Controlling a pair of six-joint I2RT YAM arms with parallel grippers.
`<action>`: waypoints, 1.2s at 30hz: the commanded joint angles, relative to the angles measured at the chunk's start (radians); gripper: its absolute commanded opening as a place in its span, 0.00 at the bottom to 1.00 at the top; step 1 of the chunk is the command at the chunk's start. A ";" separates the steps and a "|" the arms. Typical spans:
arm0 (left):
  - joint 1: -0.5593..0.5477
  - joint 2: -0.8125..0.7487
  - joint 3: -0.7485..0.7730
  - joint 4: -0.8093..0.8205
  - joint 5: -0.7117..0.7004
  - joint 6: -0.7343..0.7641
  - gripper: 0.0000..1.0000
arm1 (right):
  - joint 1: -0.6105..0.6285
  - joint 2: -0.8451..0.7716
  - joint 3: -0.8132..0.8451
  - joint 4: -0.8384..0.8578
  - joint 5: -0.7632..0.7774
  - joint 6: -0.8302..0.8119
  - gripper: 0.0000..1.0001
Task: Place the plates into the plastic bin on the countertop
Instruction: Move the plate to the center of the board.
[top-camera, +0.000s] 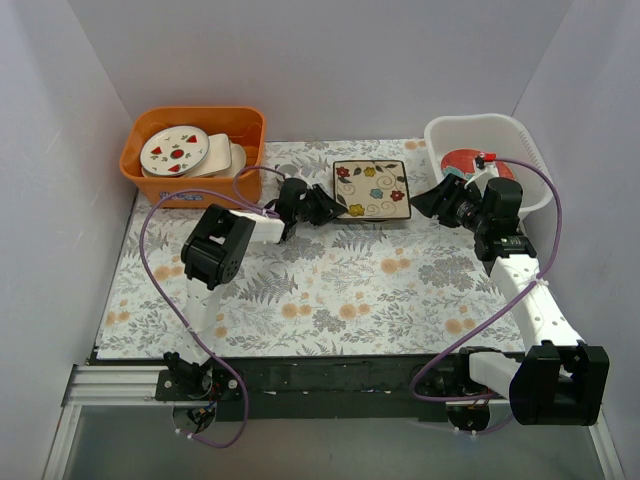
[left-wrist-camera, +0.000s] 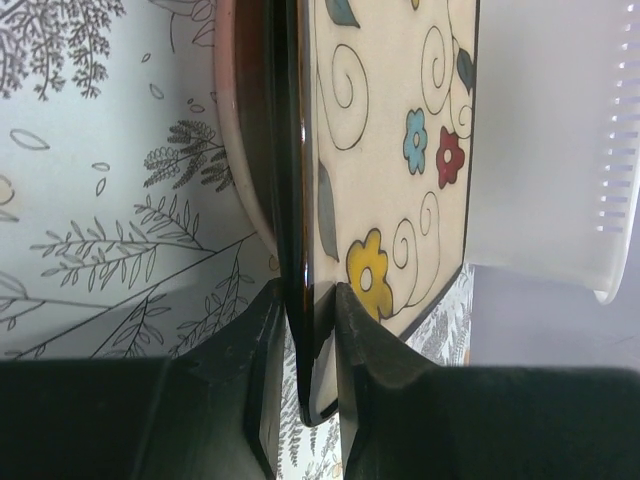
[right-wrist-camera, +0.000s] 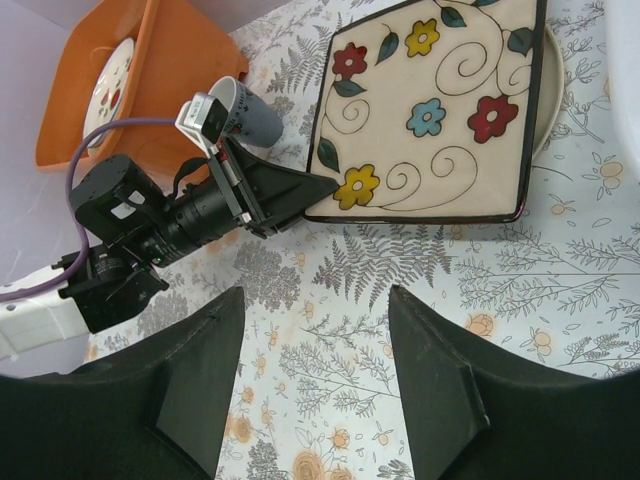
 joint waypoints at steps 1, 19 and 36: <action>-0.005 -0.070 -0.073 -0.118 -0.019 0.102 0.00 | 0.004 -0.012 -0.012 0.019 -0.017 -0.015 0.66; -0.005 -0.246 -0.423 0.026 0.017 0.084 0.00 | 0.007 -0.016 -0.058 0.000 -0.038 -0.046 0.65; -0.006 -0.605 -0.586 -0.117 0.057 0.188 0.00 | 0.105 0.119 -0.138 0.057 -0.069 -0.038 0.64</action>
